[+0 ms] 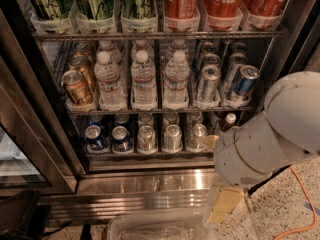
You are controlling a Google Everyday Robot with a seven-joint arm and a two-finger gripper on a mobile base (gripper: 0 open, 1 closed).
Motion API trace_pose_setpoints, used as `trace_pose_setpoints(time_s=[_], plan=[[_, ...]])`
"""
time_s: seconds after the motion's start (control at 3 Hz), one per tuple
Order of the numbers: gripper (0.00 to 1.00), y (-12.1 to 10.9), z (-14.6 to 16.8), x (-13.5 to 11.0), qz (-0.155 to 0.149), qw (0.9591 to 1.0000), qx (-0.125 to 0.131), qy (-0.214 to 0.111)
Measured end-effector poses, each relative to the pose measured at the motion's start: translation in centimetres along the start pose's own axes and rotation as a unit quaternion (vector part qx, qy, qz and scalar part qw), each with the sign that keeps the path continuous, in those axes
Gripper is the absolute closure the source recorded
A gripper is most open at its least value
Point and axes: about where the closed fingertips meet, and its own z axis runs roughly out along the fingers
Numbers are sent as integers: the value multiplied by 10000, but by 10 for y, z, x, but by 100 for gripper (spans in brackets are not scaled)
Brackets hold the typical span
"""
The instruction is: Pick pepsi can from bottom shelf of fridge
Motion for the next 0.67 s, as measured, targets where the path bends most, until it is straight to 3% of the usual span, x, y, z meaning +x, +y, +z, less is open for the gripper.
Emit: trace_pose_setpoints(time_s=[0.33,0.67], plan=[[0,0,0,0,0,10000,0,-1],[0,7,27,-7,-37,9997,67,-231]])
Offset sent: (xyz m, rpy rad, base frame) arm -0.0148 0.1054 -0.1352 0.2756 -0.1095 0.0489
